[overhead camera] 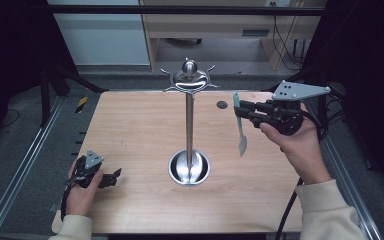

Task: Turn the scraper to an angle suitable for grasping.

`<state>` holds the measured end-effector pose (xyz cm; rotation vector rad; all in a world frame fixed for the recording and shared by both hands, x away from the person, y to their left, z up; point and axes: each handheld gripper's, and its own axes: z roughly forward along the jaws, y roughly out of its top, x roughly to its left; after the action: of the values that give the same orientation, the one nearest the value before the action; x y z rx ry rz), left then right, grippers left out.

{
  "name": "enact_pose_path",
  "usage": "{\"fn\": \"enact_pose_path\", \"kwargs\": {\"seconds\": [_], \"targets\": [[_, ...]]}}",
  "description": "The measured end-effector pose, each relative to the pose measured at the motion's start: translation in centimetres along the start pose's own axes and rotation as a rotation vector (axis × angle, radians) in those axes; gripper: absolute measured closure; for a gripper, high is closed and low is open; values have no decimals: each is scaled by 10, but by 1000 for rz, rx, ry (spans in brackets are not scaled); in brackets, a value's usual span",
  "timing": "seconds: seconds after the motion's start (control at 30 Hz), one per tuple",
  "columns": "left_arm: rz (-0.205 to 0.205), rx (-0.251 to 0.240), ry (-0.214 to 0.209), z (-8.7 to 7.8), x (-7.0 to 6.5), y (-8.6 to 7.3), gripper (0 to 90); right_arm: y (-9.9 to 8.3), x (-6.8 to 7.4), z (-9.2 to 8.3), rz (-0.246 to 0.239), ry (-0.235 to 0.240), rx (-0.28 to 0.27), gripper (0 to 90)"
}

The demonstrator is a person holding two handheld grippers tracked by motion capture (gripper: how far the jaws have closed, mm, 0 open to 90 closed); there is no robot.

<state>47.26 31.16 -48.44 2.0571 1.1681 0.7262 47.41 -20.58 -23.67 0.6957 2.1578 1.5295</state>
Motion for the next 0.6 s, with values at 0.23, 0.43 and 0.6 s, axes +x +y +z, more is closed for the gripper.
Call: {"fn": "enact_pose_path", "kwargs": {"seconds": [0.23, 0.43, 0.6], "targets": [[-1, 1, 0, 0, 0, 0, 33, 8, 5, 2, -4, 6, -24, 746], [-4, 5, -1, 0, 1, -1, 33, 10, 6, 3, 2, 10, -33, 746], [-4, 4, 0, 0, 1, 0, 34, 12, 6, 3, 6, 11, -44, 745]]}}
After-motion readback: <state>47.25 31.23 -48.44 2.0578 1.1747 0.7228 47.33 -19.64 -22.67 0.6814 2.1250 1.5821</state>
